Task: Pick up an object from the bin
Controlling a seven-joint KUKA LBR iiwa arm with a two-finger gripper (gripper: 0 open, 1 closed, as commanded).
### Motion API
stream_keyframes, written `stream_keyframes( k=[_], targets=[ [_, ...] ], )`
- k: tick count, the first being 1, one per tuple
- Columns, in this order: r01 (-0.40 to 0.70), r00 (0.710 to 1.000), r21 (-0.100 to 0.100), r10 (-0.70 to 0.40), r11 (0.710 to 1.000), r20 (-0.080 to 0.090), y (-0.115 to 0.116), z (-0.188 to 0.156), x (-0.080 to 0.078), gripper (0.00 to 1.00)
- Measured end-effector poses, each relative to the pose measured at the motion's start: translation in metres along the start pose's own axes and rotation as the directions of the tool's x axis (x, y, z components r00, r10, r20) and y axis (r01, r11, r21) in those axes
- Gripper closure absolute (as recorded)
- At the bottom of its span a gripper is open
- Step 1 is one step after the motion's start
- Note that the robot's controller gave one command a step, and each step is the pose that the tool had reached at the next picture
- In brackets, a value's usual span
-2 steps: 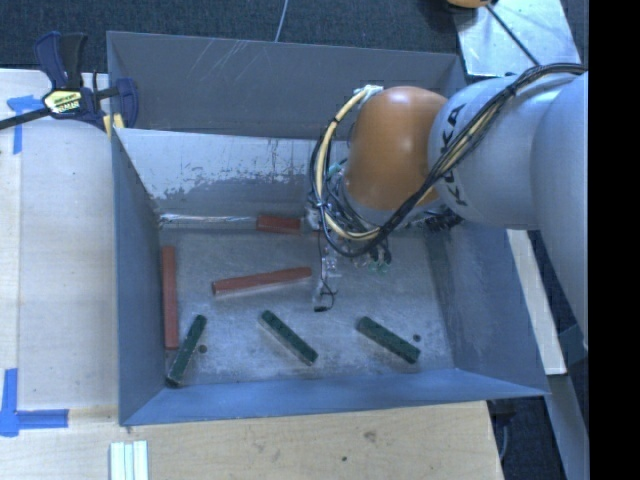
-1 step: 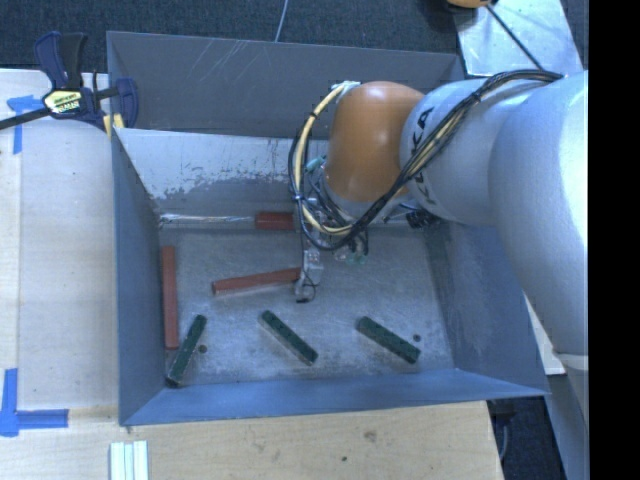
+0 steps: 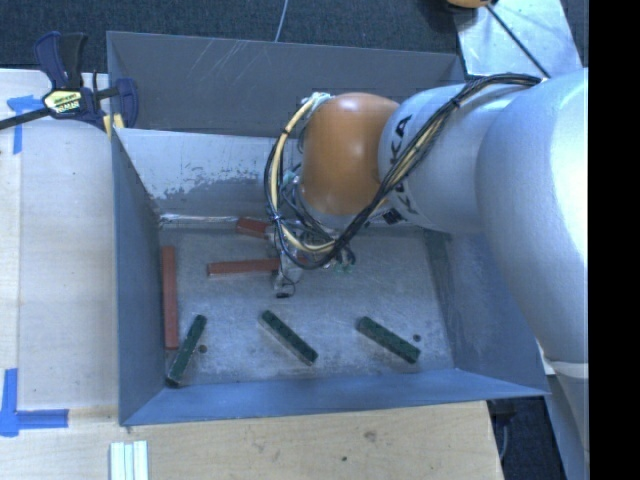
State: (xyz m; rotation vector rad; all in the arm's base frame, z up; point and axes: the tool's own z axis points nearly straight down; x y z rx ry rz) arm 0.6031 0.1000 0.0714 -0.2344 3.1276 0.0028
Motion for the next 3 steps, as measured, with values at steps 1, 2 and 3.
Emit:
stream_keyframes(
  k=[1, 2, 3],
  targets=[
    [-0.001, 1.0, 0.0, 0.001, 1.0, 0.0, 0.0, 0.0, 0.0, 1.0],
    [0.013, 1.0, 0.001, -0.013, 1.0, -0.008, -0.018, -0.051, -0.012, 1.0],
    [0.017, 1.0, 0.003, -0.017, 1.0, 0.003, -0.034, -0.146, 0.017, 1.0]
  ],
)
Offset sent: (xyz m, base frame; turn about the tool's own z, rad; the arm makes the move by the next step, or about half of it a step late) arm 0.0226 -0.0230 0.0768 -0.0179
